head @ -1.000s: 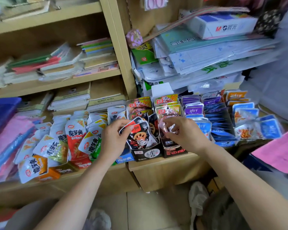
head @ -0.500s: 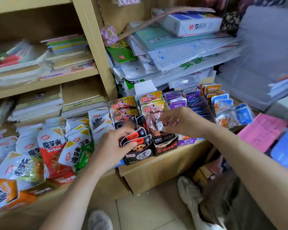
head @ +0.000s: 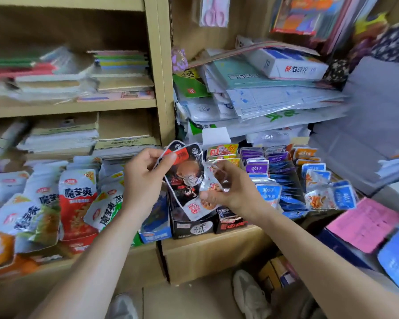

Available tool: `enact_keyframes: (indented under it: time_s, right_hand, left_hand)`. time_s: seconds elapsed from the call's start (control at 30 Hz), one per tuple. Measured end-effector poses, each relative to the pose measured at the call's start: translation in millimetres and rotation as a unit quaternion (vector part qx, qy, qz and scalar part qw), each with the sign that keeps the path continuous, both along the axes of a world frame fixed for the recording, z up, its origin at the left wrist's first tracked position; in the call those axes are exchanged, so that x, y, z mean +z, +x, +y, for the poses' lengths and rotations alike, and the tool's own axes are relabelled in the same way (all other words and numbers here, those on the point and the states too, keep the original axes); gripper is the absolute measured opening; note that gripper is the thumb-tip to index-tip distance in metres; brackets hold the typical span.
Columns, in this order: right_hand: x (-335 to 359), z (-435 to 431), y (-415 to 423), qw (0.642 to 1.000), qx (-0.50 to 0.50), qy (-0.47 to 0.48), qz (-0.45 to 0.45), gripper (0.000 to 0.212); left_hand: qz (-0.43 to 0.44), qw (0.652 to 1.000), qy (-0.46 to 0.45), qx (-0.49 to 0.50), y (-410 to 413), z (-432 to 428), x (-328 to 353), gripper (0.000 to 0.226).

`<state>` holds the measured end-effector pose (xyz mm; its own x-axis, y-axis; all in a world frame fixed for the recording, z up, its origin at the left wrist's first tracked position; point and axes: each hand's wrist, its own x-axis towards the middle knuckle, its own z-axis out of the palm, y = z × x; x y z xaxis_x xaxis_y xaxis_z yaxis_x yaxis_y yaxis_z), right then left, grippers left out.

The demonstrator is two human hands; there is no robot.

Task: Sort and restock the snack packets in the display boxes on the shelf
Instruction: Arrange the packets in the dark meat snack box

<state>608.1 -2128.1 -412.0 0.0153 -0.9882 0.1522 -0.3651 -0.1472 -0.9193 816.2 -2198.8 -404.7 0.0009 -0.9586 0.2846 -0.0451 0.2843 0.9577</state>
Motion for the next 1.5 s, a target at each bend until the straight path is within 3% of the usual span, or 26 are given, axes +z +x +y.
enact_keyframes:
  time_s: [0.13, 0.23, 0.33, 0.4, 0.63, 0.8, 0.9, 1.0, 1.1, 1.17, 1.3, 1.5]
  right_hand:
    - [7, -4, -2, 0.993, 0.010, 0.015, -0.117, 0.025]
    - [10, -8, -26, 0.986, -0.052, 0.004, -0.156, 0.017]
    - [21, -7, -59, 0.981, -0.116, -0.034, -0.155, 0.003]
    - [29, -5, -79, 0.974, -0.157, -0.061, -0.151, 0.013]
    - [28, 1, -118, 0.931, -0.296, -0.077, -0.196, 0.016]
    - [25, 3, -121, 0.910, -0.342, -0.072, -0.222, 0.007]
    - [25, 3, -120, 0.902, -0.360, -0.068, -0.229, 0.010]
    - [24, 3, -119, 0.896, -0.373, -0.061, -0.235, 0.010]
    - [24, 2, -121, 0.889, -0.387, -0.054, -0.238, 0.010]
    - [24, 1, -122, 0.886, -0.391, -0.052, -0.243, 0.008]
    - [25, -1, -124, 0.886, -0.396, -0.056, -0.236, 0.012]
    - [27, -3, -122, 0.892, -0.384, -0.056, -0.232, 0.013]
  left_hand:
    - [0.053, 0.995, 0.082, 0.016, -10, 1, -5, 0.019]
    - [0.072, 0.987, 0.125, -0.064, -23, 6, -4, 0.026]
    - [-0.074, 0.993, 0.015, -0.085, -28, 5, -8, 0.026]
    - [-0.195, 0.977, -0.061, -0.067, -30, 4, -11, 0.033]
    - [-0.373, 0.902, -0.205, -0.074, -60, 1, -30, 0.051]
    - [-0.497, 0.839, -0.214, -0.061, -85, -11, -36, 0.089]
    - [-0.534, 0.820, -0.205, -0.029, -95, -16, -37, 0.091]
    - [-0.531, 0.818, -0.220, 0.004, -101, -18, -39, 0.067]
    - [-0.470, 0.846, -0.252, -0.021, -102, -19, -41, 0.027]
    - [-0.426, 0.865, -0.260, -0.040, -97, -18, -39, 0.013]
    - [-0.353, 0.896, -0.237, -0.129, -86, -8, -29, 0.007]
    - [-0.339, 0.894, -0.250, -0.153, -80, 5, -28, 0.020]
